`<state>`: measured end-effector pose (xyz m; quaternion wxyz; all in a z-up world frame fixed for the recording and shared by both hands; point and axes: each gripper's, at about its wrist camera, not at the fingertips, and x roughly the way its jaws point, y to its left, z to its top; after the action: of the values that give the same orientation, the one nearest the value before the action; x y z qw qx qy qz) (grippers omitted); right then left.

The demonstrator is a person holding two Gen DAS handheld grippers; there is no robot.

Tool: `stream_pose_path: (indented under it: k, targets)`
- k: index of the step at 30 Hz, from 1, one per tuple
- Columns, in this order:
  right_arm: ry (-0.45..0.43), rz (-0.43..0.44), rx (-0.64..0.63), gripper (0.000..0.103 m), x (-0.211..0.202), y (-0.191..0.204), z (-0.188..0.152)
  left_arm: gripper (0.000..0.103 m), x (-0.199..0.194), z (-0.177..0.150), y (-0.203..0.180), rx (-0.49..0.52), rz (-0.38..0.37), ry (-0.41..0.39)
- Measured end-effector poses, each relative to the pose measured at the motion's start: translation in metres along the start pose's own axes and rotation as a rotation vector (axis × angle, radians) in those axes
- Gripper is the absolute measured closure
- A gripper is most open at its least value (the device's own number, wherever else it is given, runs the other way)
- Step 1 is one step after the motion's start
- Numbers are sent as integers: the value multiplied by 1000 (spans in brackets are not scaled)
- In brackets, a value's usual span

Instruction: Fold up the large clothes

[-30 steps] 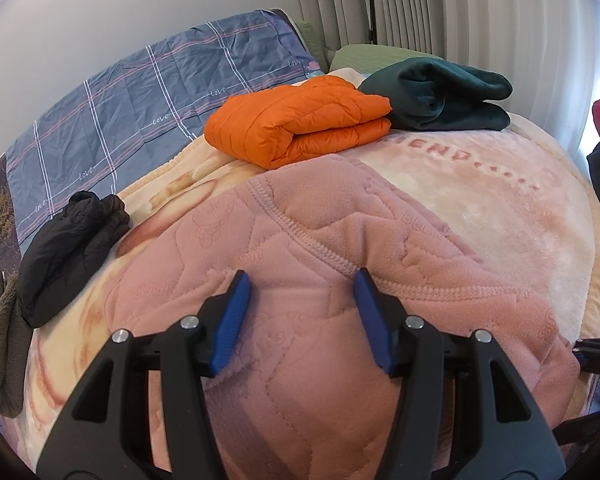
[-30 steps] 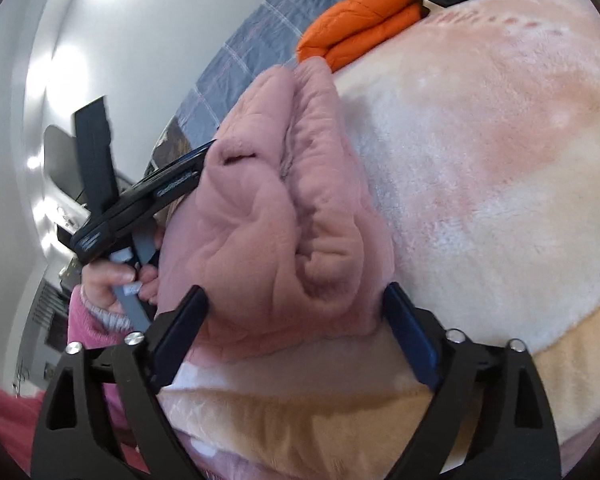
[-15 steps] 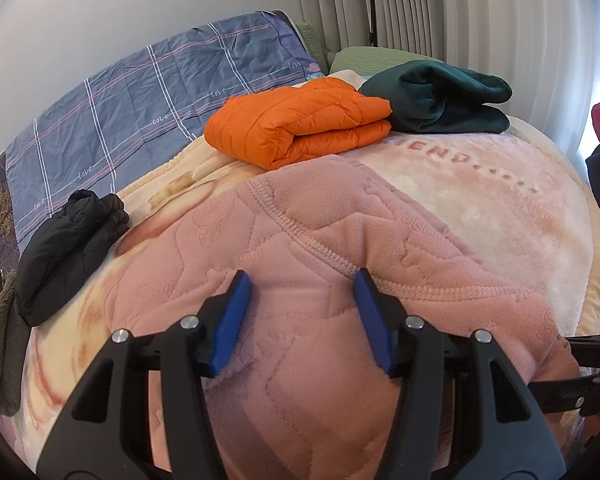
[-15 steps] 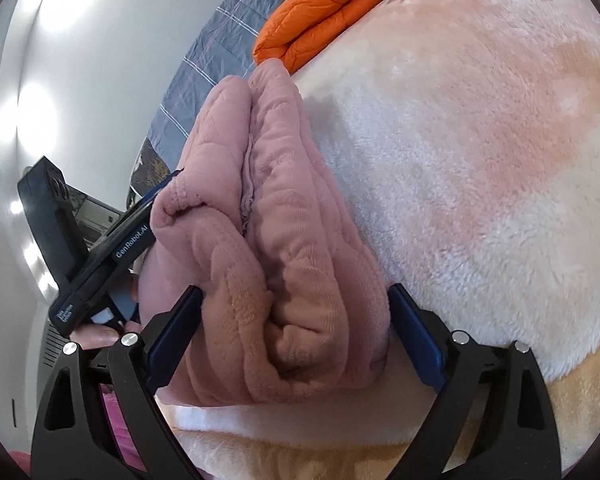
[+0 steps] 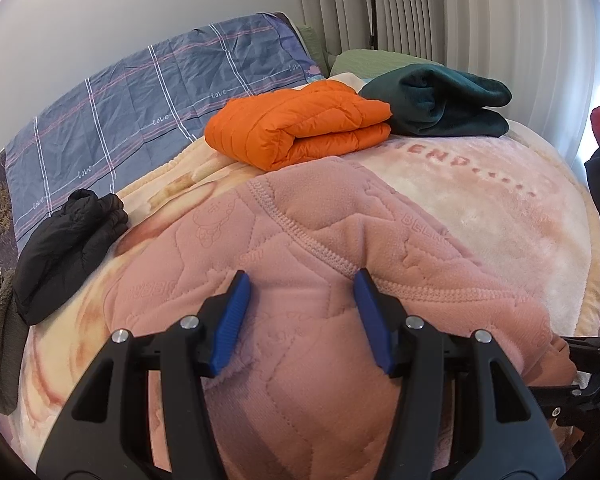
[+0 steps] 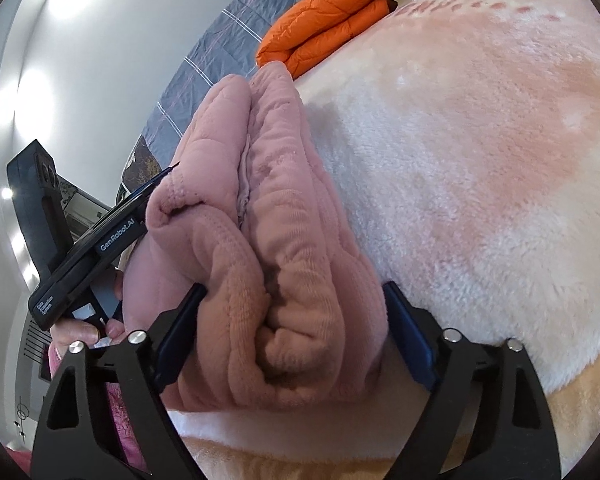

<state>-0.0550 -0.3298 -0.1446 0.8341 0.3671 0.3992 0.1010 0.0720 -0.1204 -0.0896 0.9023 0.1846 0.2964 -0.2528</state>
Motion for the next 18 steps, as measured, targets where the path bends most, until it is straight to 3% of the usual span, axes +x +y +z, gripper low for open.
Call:
stream_pose_path:
  k: [4,9,11,15,18]
  targets:
    - [-14,-13,4,28,-9,1,-6,47,0,1,-1,-2,1,-4]
    - [-8,-19,2,30,-11,-1,-8,43,-6,1,3,-10,-1,-23]
    - [-9,-17,-2,30,-12,-1,-8,21,-18,5,9,-49,3,-49]
    - [-12,-11,-7,29,-14,-4,-12,13,-46,0,36,-136,31,-113]
    - [-16,-11,-16,29,-14,-4,-14,9,-45,-15,64,-219,31,-89]
